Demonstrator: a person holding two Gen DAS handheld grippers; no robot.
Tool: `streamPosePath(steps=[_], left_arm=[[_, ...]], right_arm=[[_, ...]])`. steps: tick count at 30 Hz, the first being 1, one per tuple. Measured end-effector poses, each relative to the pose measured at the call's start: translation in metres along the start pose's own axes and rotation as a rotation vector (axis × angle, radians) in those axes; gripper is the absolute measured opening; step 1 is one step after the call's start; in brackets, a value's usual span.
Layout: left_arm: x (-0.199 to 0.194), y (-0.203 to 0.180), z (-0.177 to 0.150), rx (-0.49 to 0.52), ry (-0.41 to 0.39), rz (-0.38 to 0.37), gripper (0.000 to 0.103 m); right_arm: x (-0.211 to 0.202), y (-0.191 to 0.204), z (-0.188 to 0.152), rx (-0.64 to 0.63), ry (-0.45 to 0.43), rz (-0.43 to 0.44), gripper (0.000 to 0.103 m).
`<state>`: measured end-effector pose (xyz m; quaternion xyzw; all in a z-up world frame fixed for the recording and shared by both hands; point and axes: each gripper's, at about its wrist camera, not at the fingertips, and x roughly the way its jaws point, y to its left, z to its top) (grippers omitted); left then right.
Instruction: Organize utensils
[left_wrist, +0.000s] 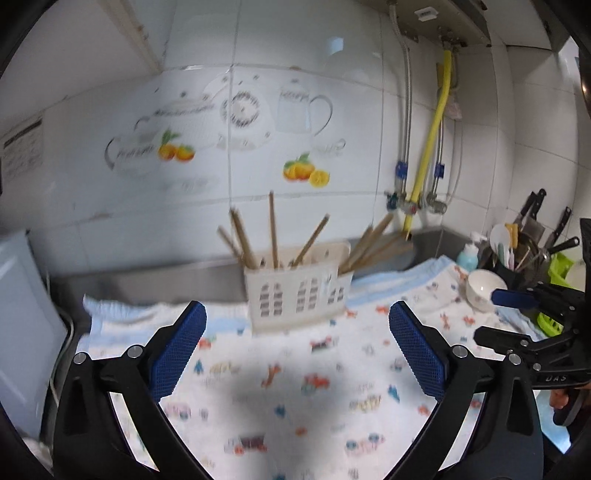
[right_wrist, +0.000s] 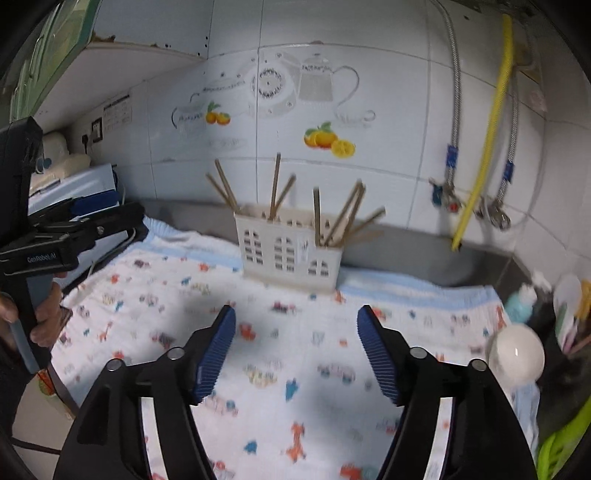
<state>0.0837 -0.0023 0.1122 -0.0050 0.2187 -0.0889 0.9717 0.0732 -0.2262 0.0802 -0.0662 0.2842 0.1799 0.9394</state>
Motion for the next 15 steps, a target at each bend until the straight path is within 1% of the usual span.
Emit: streamPosePath(steps=[2,5,7,11,15], left_arm=[[-0.005,0.002,-0.015,-0.016,0.023,-0.009,0.098],[-0.013,0.004,-0.033,-0.027,0.031,0.018,0.098],[-0.019,0.005,-0.041,-0.044,0.029,0.014,0.098],[-0.027,0.009,-0.051,-0.081,0.047,0.004,0.098],[-0.033,0.009,-0.059,-0.091,0.056,0.010,0.098]], right_arm=[[-0.002,0.002,-0.013,0.008,0.011,-0.028,0.076],[-0.006,0.004,-0.030,0.015,0.017,-0.075,0.079],[-0.007,0.002,-0.037,0.045,0.022,-0.070,0.085],[-0.009,-0.001,-0.049,0.083,0.024,-0.087,0.088],[-0.010,0.000,-0.056,0.086,0.022,-0.115,0.090]])
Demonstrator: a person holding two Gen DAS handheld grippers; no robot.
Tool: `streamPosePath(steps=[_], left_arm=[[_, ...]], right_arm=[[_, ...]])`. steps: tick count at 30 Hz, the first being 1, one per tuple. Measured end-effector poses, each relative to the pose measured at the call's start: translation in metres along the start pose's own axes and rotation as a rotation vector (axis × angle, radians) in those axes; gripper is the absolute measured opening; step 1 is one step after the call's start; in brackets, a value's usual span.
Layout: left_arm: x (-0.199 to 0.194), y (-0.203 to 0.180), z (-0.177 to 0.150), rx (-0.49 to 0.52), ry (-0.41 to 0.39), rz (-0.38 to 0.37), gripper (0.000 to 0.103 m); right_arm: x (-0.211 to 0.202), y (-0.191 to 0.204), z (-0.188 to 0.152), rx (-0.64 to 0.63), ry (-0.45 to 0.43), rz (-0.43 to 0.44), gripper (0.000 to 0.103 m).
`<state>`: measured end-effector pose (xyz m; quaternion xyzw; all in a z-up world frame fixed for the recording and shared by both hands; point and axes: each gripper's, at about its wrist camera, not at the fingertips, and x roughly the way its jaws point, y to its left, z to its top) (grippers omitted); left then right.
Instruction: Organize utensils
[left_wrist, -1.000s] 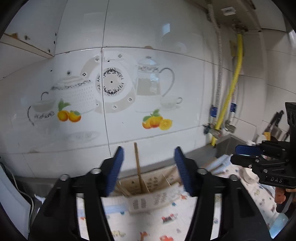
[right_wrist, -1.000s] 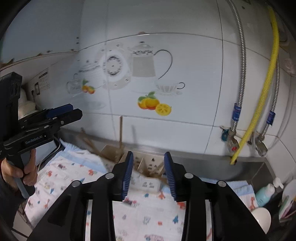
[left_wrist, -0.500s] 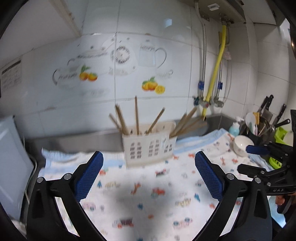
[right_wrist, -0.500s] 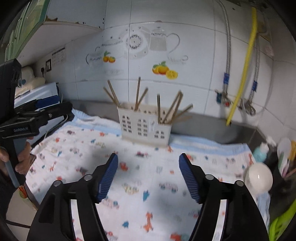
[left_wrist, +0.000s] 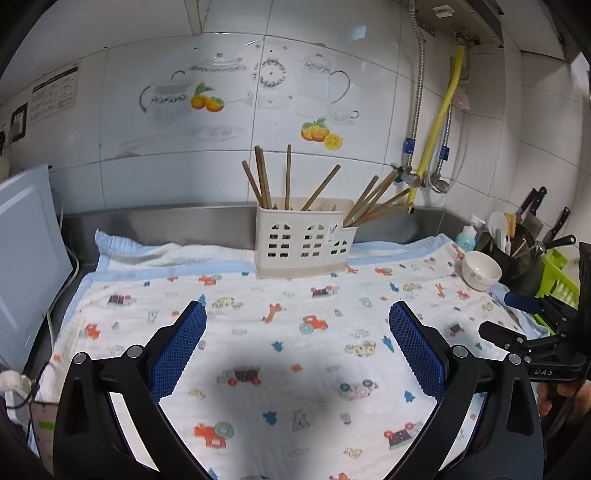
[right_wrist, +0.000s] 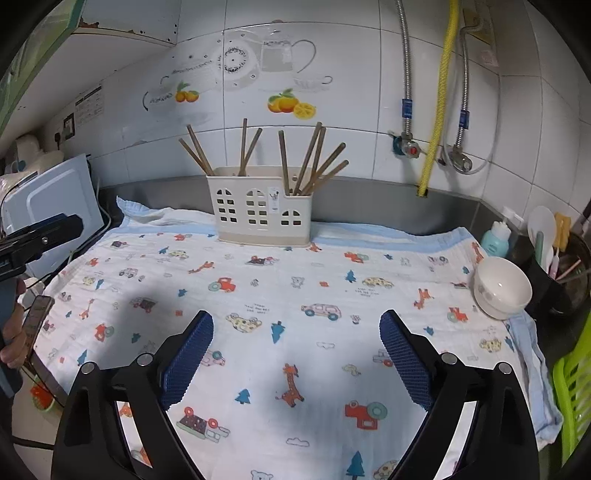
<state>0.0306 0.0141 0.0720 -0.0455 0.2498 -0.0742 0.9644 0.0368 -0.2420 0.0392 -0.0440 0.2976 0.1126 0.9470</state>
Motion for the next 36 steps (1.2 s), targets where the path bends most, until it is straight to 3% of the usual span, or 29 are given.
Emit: streamPosePath(steps=[7,16,36], left_arm=[[-0.002,-0.002,-0.012,0.012,0.024,0.016,0.098],[0.011,0.008,-0.029,-0.055,0.079,0.018,0.098],[0.019,0.009,-0.038,-0.069,0.104,0.010,0.098]], right_arm=[[0.003,-0.003,-0.011,0.025,0.012,-0.010,0.091],[0.005,-0.001,-0.015,0.034,0.015,-0.004,0.092],[0.015,0.001,-0.021,0.044,0.040,0.006,0.092]])
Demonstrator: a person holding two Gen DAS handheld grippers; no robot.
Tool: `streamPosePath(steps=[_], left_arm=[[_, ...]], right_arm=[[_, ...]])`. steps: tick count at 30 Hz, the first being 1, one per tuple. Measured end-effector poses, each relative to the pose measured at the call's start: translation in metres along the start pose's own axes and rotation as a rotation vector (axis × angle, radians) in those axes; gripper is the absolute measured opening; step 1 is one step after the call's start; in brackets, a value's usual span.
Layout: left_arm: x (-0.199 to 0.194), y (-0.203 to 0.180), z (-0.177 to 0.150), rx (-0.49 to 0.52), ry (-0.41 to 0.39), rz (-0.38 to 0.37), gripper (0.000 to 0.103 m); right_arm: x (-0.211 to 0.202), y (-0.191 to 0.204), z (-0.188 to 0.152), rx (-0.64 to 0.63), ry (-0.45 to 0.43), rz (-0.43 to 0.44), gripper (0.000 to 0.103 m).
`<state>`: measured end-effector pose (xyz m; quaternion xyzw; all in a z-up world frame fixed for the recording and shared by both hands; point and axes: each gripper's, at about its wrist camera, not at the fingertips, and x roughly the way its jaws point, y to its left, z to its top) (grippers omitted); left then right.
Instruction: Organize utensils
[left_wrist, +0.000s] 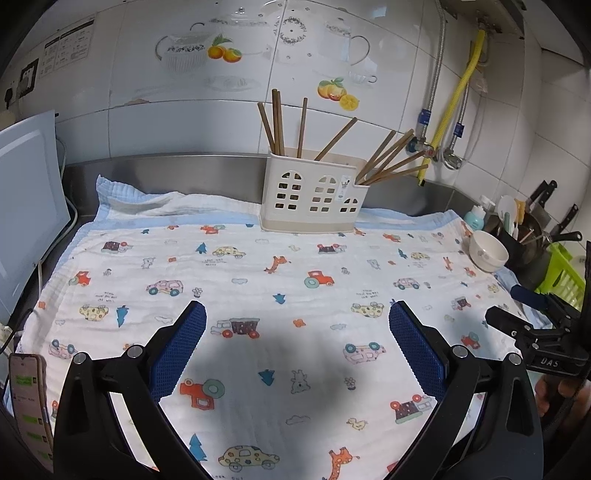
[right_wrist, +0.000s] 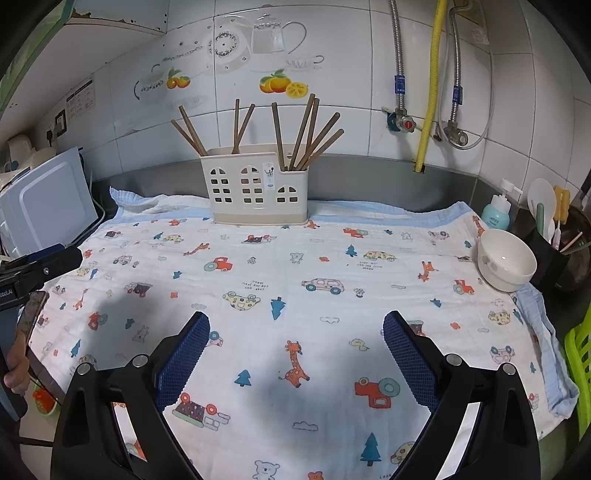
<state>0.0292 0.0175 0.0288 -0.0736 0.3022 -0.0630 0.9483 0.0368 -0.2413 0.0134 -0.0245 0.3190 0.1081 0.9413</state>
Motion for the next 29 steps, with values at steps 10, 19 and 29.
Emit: streamPosePath(steps=[10,19,29], left_arm=[[-0.001,-0.001,0.000,-0.007,-0.003,-0.026,0.098],[0.000,0.004,-0.001,-0.028,-0.010,-0.016,0.098],[0.004,0.012,0.000,-0.043,0.009,0.006,0.098]], right_arm=[[-0.001,0.000,-0.002,-0.001,-0.001,0.004,0.092],[0.000,-0.001,-0.004,0.002,0.007,0.002,0.092],[0.000,-0.002,-0.004,-0.004,0.010,0.002,0.092]])
